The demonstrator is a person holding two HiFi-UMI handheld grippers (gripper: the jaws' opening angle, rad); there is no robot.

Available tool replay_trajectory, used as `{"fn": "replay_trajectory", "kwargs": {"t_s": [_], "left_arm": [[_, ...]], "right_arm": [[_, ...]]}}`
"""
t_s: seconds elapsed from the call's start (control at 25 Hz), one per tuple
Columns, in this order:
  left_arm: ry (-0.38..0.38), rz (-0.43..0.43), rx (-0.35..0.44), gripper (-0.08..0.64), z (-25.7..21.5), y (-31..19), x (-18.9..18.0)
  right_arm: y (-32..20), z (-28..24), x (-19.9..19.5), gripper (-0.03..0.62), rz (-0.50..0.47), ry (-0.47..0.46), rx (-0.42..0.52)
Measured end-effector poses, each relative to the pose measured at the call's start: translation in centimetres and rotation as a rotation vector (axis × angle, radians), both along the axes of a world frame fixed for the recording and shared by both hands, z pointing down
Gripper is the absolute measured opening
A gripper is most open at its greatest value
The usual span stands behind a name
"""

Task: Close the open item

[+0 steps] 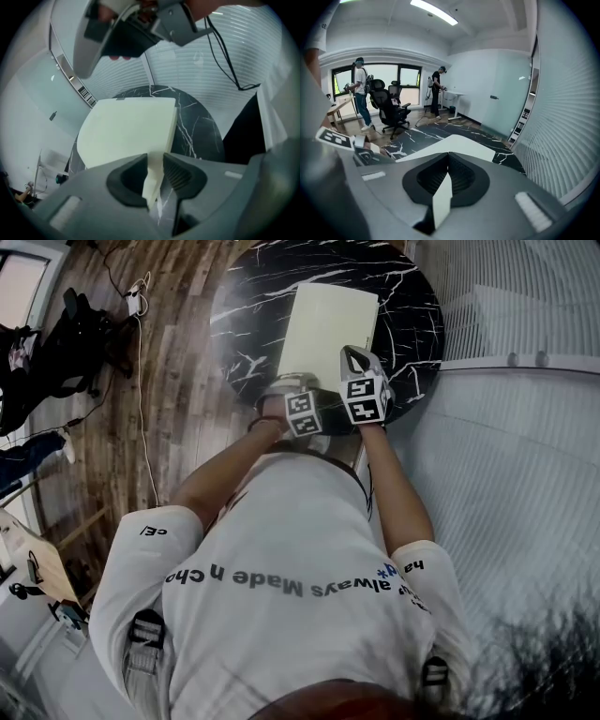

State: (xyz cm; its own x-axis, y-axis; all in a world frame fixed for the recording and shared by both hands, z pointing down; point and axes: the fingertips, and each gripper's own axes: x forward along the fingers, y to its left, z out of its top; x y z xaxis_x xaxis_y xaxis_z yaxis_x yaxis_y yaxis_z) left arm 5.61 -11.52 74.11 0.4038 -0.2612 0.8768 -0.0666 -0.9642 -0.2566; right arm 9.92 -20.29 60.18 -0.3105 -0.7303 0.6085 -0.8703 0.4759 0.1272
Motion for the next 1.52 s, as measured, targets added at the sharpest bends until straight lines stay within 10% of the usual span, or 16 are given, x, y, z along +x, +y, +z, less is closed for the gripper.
{"fn": "replay_trajectory", "kwargs": {"t_s": [0.48,1.52], "left_arm": [[-0.015,0.029,-0.030,0.107,1.2,-0.3,0.4],[-0.041,0.053,-0.141,0.106,2.7,-0.3,1.0]], "right_arm": [[-5.7,10.8,1.5,0.028,0.010,0.194,-0.166],[-6.8,16.1,4.0,0.003,0.046,0.069,-0.334]]}}
